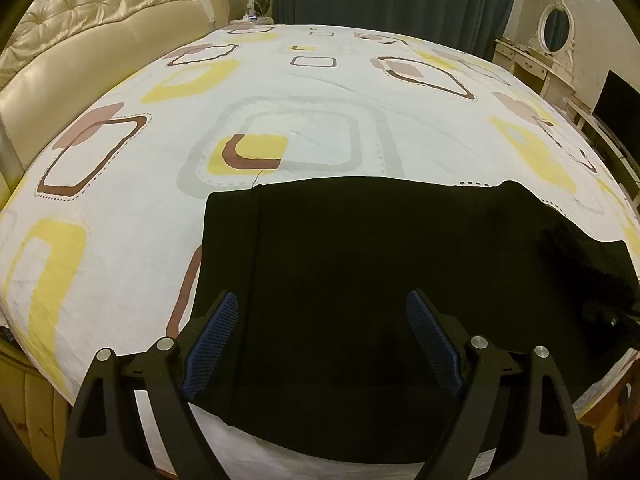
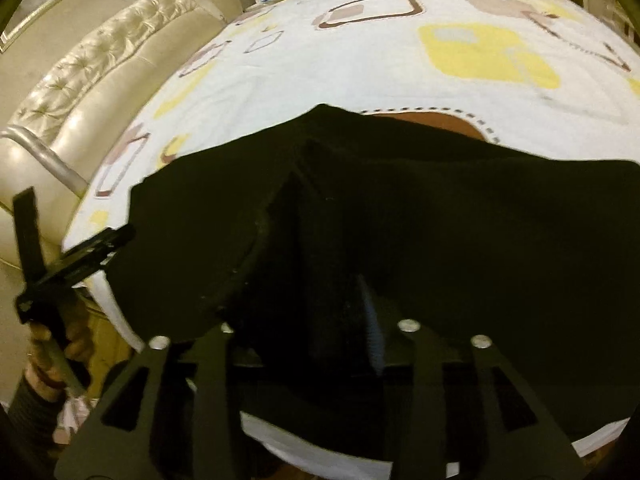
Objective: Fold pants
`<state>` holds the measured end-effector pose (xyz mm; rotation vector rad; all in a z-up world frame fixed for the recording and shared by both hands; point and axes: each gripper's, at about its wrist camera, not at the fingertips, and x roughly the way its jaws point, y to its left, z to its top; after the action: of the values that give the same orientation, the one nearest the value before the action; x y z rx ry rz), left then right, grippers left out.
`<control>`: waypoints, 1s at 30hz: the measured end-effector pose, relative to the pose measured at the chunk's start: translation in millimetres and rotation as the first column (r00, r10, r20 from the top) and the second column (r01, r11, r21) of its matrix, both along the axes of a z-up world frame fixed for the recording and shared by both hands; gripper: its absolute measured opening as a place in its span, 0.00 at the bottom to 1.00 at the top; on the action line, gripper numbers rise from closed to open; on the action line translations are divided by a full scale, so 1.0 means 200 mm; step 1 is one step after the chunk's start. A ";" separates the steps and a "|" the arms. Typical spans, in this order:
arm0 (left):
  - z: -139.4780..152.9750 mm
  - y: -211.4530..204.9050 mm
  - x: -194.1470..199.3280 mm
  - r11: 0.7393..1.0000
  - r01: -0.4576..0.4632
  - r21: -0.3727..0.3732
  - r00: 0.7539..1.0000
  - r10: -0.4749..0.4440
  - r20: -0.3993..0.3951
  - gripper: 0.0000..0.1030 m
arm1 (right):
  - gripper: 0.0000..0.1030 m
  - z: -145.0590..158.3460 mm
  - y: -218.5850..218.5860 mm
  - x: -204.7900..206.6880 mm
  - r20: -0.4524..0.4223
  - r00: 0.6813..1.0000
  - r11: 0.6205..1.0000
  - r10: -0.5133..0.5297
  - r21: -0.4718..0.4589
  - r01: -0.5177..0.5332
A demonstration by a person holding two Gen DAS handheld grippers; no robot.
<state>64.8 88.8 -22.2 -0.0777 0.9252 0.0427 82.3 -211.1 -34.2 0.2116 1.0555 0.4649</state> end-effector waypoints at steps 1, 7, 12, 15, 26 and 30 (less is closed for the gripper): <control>0.00 0.00 0.00 1.000 0.001 -0.001 1.000 -0.001 0.000 0.83 | 0.43 0.00 0.02 -0.01 0.000 1.000 1.000 0.015 0.002 -0.015; 0.00 -0.01 0.00 1.000 0.007 0.008 1.000 -0.007 0.003 0.83 | 0.49 -0.01 0.13 -0.07 -0.025 0.995 0.993 0.092 0.074 -0.090; -0.01 -0.02 0.00 1.000 0.011 0.009 1.000 -0.011 0.001 0.83 | 0.62 -0.02 0.18 -0.10 -0.015 0.995 0.992 0.096 0.088 -0.094; 0.00 -0.03 -0.01 1.000 0.011 0.015 1.000 -0.012 0.010 0.83 | 0.63 0.01 0.20 -0.12 0.002 0.995 0.989 0.104 0.109 -0.104; 0.00 -0.02 -0.01 1.000 0.001 0.000 1.000 -0.001 0.015 0.83 | 0.62 0.38 -0.46 -0.02 0.097 0.995 0.960 -0.017 0.278 -0.011; 0.01 -0.02 -0.01 1.000 -0.001 -0.021 1.000 0.001 0.021 0.83 | 0.62 0.29 -1.00 0.12 0.037 0.947 0.935 -0.320 0.173 0.310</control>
<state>62.8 84.5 -19.8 -0.0975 0.9047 0.0330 106.1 -411.6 24.1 0.5033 0.8987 0.2657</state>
